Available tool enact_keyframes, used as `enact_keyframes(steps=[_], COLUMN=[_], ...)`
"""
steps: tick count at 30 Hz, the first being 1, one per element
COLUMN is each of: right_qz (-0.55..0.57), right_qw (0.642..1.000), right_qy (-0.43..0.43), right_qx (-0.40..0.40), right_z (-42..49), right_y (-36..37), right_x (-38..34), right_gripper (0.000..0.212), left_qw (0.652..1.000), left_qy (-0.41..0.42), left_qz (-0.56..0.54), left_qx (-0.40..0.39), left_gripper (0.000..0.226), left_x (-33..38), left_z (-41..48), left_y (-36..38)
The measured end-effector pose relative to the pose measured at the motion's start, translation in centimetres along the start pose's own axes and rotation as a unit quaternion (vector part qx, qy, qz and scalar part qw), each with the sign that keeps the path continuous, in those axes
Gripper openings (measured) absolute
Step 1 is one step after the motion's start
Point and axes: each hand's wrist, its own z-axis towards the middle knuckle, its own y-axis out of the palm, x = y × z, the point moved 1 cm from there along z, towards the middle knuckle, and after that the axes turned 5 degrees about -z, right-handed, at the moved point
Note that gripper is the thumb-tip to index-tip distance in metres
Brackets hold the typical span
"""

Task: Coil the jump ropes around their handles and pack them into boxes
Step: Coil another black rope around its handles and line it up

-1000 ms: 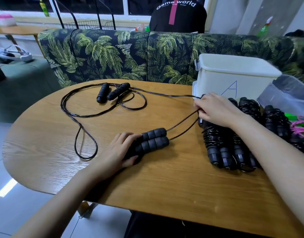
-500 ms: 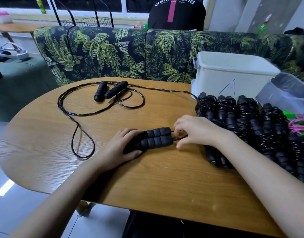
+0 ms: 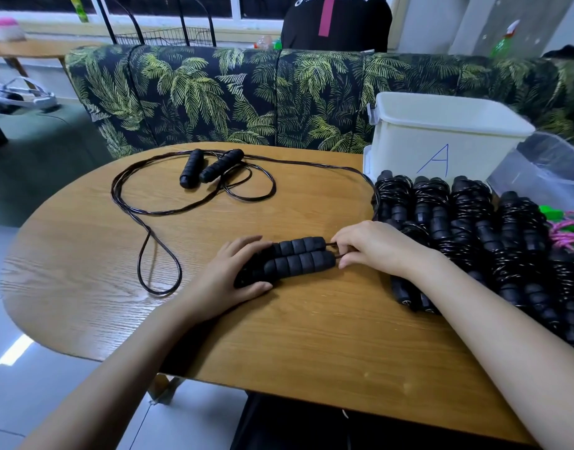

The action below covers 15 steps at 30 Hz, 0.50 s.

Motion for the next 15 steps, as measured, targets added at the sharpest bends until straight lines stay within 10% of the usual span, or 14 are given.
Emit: enact_keyframes(steps=[15], right_qz=[-0.091], right_qw=[0.995], right_qy=[-0.003], right_qx=[0.048], right_z=[2.4], right_y=[-0.1], right_x=[-3.7], right_gripper=[0.044], left_qw=[0.988], left_qy=[0.03], left_qz=[0.138], left_qx=[0.064], left_gripper=[0.041], left_x=[-1.7], left_z=[-2.9], left_y=[-2.6])
